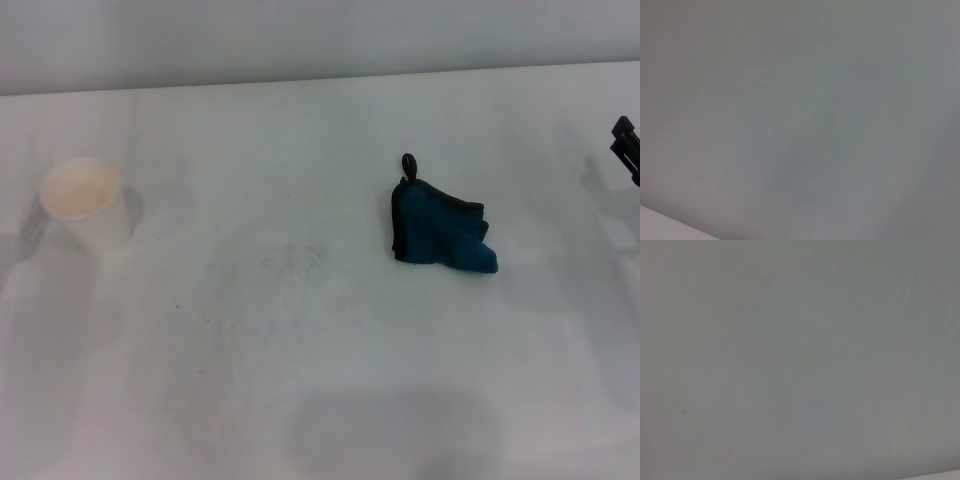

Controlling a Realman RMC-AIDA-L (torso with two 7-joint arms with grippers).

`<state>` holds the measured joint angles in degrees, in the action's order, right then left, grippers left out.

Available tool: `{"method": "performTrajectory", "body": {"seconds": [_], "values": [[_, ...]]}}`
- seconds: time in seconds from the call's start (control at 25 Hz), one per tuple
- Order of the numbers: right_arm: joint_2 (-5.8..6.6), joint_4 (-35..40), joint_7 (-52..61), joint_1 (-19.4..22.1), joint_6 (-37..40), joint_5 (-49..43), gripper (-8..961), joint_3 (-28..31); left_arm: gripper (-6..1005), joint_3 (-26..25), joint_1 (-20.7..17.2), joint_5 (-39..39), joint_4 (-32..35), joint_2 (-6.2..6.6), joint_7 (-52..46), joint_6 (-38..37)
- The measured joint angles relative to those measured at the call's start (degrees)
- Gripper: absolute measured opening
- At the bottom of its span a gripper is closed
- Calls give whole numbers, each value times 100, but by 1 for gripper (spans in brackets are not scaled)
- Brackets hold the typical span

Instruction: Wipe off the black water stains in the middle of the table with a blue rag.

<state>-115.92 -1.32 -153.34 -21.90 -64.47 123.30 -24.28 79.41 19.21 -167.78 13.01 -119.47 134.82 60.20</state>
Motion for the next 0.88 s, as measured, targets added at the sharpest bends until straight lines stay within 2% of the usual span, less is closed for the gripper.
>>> {"method": "performTrajectory", "body": {"seconds": [0.64, 0.88], "values": [[13, 4, 15, -11, 15, 28, 855, 55, 887, 0, 32, 0, -28, 3, 0, 60], [9, 15, 15, -32, 40, 28, 855, 55, 888, -156, 99, 0, -54, 3, 0, 31]]}}
